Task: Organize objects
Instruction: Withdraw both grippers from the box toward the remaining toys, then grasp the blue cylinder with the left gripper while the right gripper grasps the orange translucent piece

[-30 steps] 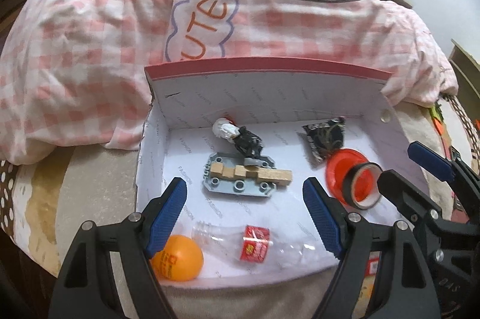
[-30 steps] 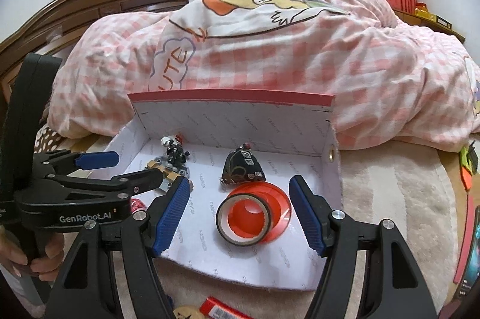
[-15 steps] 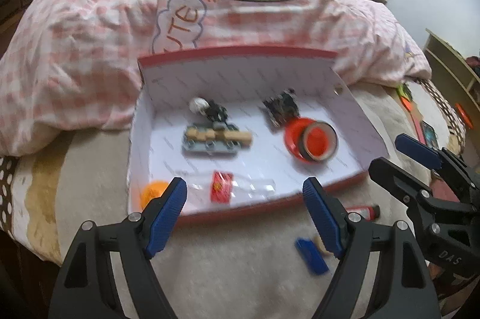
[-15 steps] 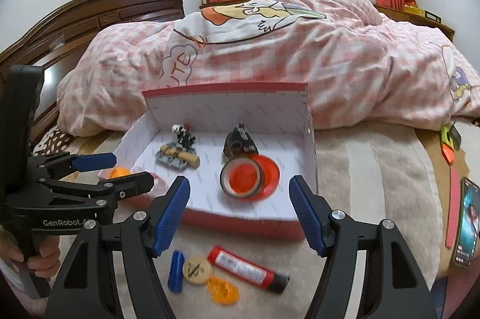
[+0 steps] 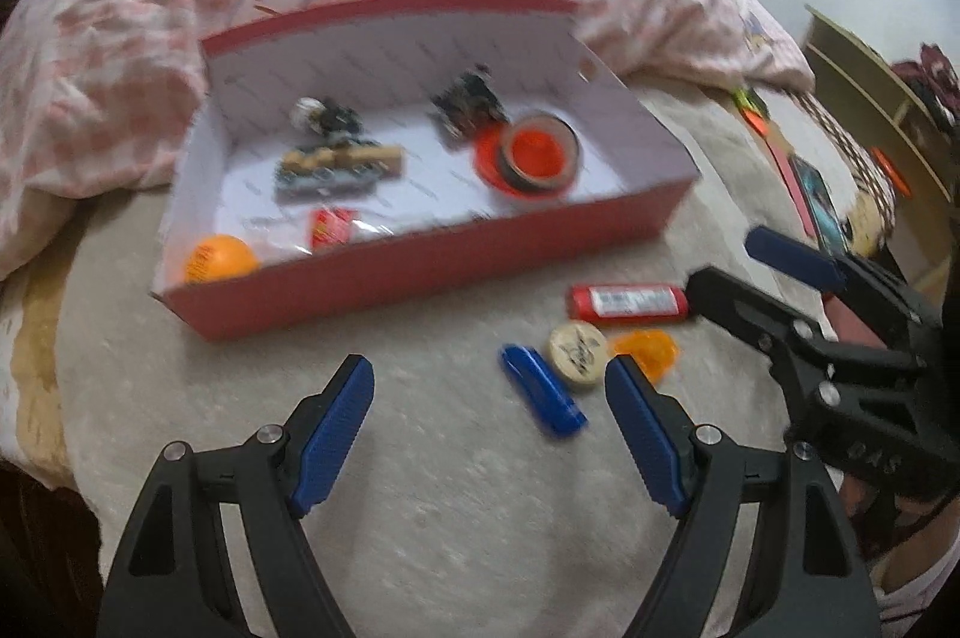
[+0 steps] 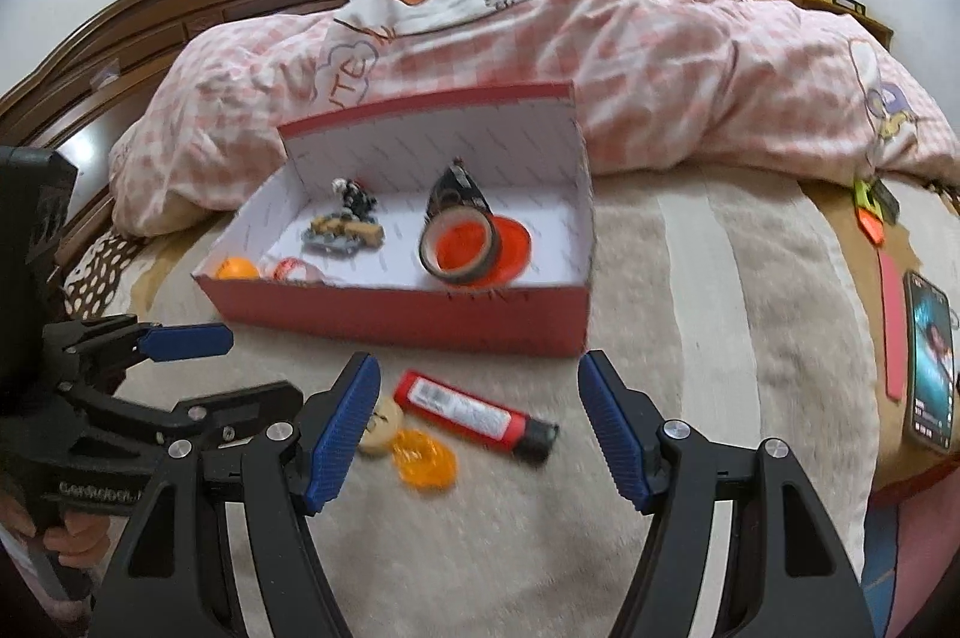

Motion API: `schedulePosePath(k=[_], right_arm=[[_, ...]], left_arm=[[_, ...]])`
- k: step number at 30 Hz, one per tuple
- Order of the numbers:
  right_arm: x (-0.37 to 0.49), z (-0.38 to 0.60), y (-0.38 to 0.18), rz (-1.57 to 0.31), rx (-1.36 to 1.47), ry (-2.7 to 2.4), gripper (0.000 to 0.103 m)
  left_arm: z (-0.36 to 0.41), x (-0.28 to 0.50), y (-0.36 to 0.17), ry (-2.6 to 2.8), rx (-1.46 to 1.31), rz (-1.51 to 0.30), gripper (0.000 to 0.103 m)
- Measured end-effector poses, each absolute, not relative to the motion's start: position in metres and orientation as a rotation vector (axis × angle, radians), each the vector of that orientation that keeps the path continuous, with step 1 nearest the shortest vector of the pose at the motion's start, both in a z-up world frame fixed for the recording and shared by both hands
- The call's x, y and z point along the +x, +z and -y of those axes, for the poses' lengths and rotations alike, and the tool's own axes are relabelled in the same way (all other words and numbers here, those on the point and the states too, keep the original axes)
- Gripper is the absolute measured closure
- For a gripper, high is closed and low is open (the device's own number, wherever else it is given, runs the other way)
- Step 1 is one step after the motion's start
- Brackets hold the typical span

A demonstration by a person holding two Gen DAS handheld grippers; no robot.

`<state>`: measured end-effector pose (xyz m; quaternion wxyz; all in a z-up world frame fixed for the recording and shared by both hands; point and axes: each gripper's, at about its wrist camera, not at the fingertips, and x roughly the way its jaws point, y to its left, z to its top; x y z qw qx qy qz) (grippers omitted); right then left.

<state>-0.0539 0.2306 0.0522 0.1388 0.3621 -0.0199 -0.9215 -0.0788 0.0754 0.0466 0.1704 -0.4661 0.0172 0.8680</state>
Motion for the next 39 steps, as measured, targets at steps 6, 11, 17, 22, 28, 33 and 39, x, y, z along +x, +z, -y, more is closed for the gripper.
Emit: schedulePosePath(k=[6,11,17,22,28,33,39], right_arm=[[-0.052,-0.240,0.042,0.085,1.081,-2.668,0.033],[-0.053,-0.242,0.038,0.090,1.087,-2.663,0.033],[-0.054,-0.243,0.035,0.100,1.092,-2.652,0.033],[-0.055,-0.240,0.031,0.096,1.093,-2.631,0.033],[-0.052,-0.240,0.030,0.089,1.072,-2.625,0.033],[-0.050,-0.243,0.027,0.108,1.087,-2.614,0.033],[-0.048,-0.244,0.026,0.124,1.079,-2.610,0.033]], left_arm=[[-0.089,-0.075,0.026,2.425,-1.366,-0.132,0.023],[-0.084,-0.078,0.017,2.472,-1.420,-0.157,0.023],[-0.066,-0.080,0.016,2.581,-1.455,-0.194,0.023],[-0.047,-0.088,0.015,2.662,-1.509,-0.094,0.023],[-0.045,-0.086,0.020,2.628,-1.533,0.065,0.023],[-0.060,-0.089,0.019,2.595,-1.523,0.069,0.023],[-0.070,-0.097,0.015,2.633,-1.521,0.041,0.023]])
